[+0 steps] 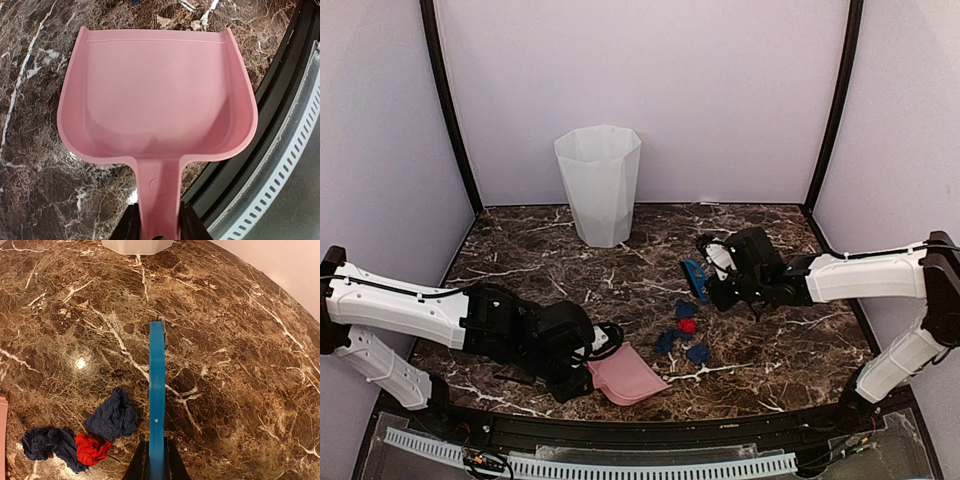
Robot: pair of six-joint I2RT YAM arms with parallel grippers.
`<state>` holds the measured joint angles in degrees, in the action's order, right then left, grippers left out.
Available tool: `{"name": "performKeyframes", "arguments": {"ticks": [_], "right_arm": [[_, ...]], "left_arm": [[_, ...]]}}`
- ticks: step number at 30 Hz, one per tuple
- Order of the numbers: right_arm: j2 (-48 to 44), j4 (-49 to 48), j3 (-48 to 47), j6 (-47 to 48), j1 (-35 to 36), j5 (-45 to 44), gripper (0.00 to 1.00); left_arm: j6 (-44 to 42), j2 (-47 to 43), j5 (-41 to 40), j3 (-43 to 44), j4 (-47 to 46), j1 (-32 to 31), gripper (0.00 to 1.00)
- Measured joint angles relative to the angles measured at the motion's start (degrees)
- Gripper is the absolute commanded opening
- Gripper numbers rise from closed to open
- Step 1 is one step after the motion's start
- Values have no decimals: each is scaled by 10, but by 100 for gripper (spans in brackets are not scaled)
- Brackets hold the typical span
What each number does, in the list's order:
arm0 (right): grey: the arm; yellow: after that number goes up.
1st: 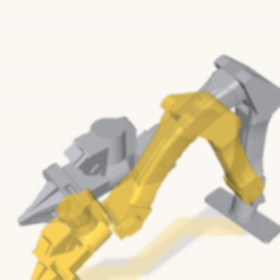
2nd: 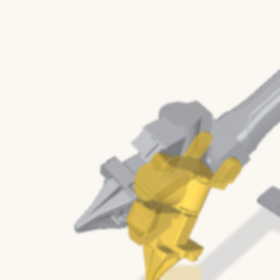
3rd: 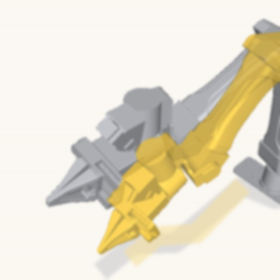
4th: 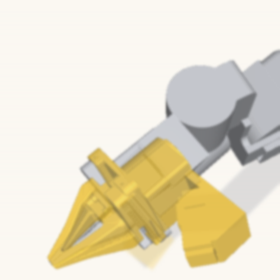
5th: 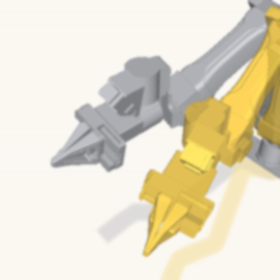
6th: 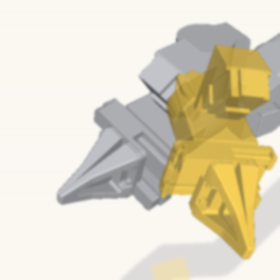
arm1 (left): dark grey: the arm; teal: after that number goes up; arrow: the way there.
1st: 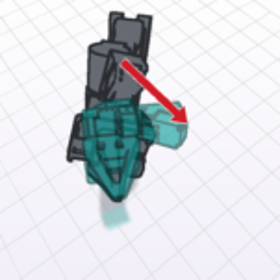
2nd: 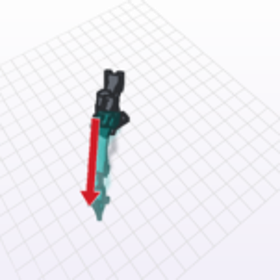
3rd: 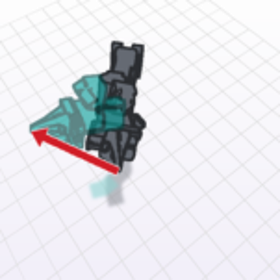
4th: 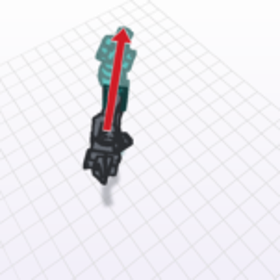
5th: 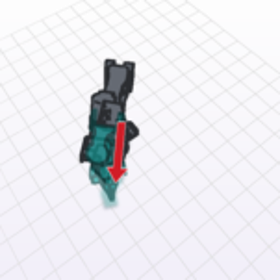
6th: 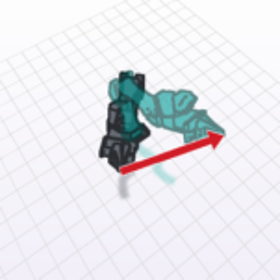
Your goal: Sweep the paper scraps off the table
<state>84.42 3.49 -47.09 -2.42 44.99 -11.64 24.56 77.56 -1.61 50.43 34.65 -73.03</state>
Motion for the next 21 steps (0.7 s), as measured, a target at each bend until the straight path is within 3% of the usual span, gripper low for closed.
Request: {"name": "performKeyframes", "arguments": {"ticks": [21], "right_arm": [[34,-6,-1,-18,-1,108,0]], "left_arm": [[-4,89,-65,40,-18,-2,0]]}}
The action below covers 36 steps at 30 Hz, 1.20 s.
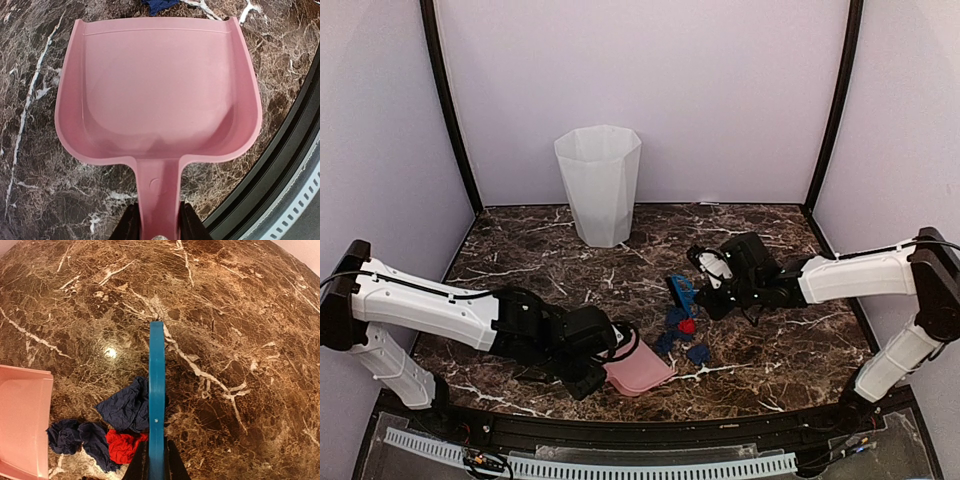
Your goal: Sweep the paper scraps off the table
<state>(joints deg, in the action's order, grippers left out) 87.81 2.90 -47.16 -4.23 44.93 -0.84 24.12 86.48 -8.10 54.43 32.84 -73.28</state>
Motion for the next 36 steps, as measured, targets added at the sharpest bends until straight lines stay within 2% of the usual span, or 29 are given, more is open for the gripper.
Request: {"name": "performKeyframes", "arguments": {"ticks": [25,29,36], "right_arm": [[-34,-103,71,-117,22,223,0],[-69,-93,72,-134,24,201,0],[-147,14,63,-166,24,64,0]], "left_arm": [[-14,29,-31,10,-41,0,0],[-15,31,-31,10,-46,0,0],[-21,31,-29,10,-51,0,0]]}}
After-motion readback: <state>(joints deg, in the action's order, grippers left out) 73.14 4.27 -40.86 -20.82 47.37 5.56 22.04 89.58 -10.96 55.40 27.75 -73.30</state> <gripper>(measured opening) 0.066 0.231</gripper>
